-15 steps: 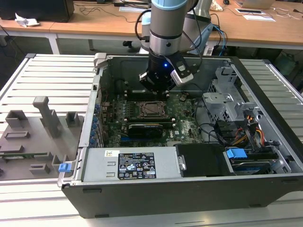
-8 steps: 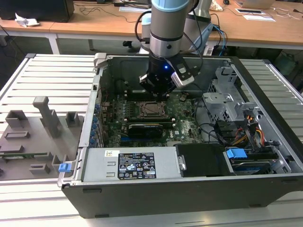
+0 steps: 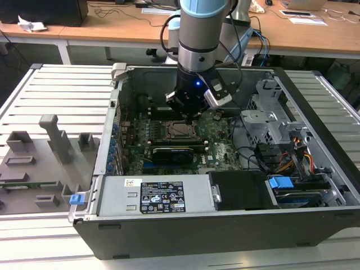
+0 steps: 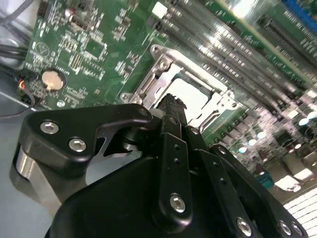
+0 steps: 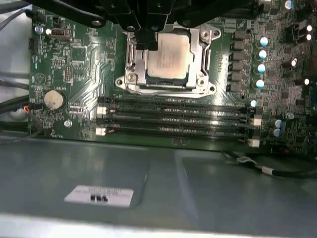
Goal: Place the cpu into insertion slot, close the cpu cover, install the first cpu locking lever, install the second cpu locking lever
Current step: 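Install the second cpu locking lever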
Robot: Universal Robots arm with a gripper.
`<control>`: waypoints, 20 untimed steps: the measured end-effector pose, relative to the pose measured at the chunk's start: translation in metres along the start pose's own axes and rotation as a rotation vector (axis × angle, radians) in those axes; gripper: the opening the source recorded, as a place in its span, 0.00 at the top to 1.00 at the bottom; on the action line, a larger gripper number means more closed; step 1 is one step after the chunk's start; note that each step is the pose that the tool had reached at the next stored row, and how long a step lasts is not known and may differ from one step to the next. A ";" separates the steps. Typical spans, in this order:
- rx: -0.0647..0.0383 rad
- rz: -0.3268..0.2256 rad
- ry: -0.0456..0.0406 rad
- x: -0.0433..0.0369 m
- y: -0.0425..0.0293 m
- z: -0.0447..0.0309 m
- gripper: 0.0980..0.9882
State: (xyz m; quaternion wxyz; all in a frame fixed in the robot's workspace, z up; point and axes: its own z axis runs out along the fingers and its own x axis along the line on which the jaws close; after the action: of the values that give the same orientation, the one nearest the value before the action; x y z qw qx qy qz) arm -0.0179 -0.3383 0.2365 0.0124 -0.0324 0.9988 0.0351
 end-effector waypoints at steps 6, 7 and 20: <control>-0.001 -0.002 0.0002 0.0010 -0.0136 0.0025 0.99; -0.002 -0.002 0.0018 0.0009 -0.0162 0.0027 0.99; -0.011 -0.011 0.0026 0.0296 -0.0271 0.0030 0.99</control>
State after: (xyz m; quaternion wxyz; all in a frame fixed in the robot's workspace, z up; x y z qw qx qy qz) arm -0.0456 -0.3669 0.2308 0.0111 -0.0382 0.9984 0.0406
